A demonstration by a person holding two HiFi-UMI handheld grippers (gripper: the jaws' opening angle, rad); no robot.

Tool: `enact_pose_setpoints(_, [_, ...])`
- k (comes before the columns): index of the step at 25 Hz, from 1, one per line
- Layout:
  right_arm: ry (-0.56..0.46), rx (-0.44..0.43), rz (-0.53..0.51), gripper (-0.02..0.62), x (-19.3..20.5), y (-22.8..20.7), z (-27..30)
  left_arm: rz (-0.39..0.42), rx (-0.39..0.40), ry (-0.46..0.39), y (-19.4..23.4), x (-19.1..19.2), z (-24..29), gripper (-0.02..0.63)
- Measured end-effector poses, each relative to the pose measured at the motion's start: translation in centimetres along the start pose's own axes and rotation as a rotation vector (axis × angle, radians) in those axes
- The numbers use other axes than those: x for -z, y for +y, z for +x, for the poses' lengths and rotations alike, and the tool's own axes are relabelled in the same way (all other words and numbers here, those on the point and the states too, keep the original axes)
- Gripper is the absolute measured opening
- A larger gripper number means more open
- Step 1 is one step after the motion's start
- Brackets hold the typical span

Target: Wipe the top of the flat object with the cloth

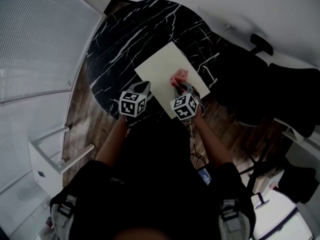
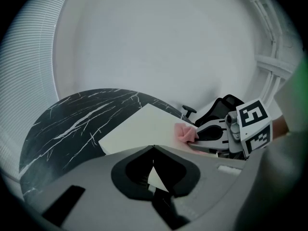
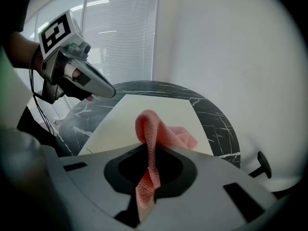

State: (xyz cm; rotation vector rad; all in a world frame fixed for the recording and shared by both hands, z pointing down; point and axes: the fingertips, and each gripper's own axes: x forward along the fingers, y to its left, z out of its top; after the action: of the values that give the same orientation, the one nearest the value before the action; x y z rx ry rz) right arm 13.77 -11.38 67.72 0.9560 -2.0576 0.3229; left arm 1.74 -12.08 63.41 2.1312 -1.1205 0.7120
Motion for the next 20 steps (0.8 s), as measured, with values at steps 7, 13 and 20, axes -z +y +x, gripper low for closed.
enact_pose_setpoints(7, [0.005, -0.013, -0.005, 0.017, -0.2, 1.4, 0.1, -0.006, -0.005, -0.006, 0.7, 0.7, -0.9, 0.0])
enact_pose_setpoints(13, [0.01, -0.024, -0.01, 0.017, -0.5, 2.8, 0.3, -0.012, -0.006, -0.009, 1.5, 1.1, -1.6, 0.0])
enact_pose_setpoints(20, [0.017, -0.037, -0.02, 0.017, -0.7, 4.7, 0.5, -0.015, 0.002, -0.015, 2.1, 1.5, -2.3, 0.0])
